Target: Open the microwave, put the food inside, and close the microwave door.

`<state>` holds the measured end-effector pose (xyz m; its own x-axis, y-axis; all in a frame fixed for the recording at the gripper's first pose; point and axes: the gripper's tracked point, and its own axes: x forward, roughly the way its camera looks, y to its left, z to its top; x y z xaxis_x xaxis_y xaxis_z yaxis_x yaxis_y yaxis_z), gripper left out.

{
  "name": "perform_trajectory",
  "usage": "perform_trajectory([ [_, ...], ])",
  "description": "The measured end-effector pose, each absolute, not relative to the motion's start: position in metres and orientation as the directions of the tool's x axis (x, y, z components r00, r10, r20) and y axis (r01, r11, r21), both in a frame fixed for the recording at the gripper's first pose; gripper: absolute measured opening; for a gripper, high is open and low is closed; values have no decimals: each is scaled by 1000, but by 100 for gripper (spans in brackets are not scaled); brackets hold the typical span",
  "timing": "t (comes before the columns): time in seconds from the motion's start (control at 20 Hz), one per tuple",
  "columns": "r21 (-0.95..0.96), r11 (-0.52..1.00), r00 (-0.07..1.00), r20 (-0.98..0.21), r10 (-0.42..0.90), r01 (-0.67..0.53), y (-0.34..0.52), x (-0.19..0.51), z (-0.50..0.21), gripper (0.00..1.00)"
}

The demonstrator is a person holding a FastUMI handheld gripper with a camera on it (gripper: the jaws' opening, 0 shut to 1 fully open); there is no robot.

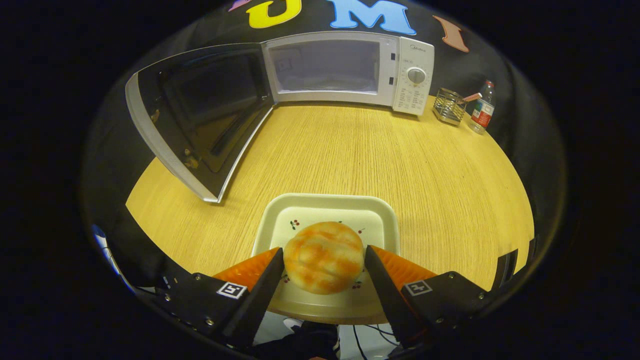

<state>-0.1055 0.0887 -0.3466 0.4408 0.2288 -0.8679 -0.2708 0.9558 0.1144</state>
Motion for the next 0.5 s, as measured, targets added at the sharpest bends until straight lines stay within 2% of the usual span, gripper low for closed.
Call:
perform_trajectory([
  [0.15, 137, 955, 440, -864, 244, -262, 90, -105, -347, 96],
  [0.25, 139, 956, 453, -857, 247, -259, 87, -100, -345, 84],
  [0.5, 190, 952, 504, -814, 291, -242, 92, -80, -325, 84],
])
